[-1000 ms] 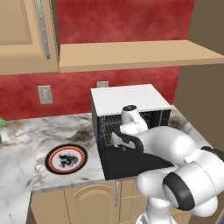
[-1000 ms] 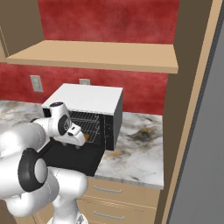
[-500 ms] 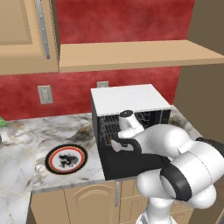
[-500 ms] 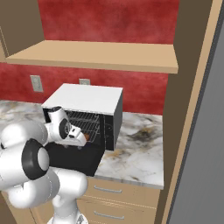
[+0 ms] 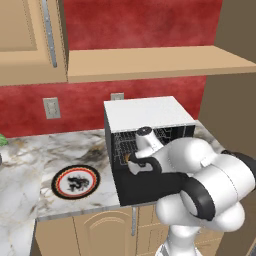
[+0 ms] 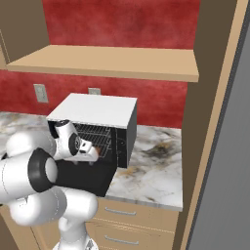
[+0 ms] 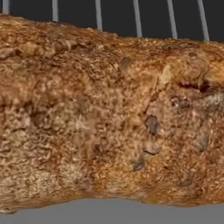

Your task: Pull the toaster oven rack outwards. Pick up the baguette from the plate and place it on the toaster oven rack. Close the toaster oven door fully and set the temperature to the lowest setting.

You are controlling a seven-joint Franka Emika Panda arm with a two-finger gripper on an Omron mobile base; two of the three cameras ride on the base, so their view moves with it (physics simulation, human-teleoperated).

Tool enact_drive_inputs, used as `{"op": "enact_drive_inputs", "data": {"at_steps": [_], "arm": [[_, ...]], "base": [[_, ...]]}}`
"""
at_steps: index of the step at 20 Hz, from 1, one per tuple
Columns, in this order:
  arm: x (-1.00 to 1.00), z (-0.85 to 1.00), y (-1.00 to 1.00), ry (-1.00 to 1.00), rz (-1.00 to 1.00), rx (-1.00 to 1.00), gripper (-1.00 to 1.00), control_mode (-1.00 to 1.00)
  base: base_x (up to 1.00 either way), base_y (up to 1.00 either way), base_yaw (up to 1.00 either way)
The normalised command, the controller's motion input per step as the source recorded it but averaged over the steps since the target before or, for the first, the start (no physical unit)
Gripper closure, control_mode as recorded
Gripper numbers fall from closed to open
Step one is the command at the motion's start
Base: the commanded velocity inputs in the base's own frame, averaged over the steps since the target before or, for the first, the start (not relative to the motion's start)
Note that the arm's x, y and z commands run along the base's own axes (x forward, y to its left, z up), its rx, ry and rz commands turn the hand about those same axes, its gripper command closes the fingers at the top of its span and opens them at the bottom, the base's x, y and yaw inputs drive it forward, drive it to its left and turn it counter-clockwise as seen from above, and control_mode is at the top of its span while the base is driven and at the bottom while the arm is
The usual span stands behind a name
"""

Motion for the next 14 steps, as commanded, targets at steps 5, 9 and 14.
{"op": "enact_drive_inputs", "data": {"at_steps": [5,9,14], "arm": [[0.21,-0.06,-0.22,0.00,0.01,0.00,-1.00,-1.00],[0.19,-0.06,-0.27,0.00,0.00,0.00,-1.00,-1.00],[0.21,-0.01,-0.26,-0.01,0.00,0.00,-1.00,-1.00]], "base": [[0.00,0.00,0.00],[0.00,0.00,0.00],[0.00,0.00,0.00]]}}
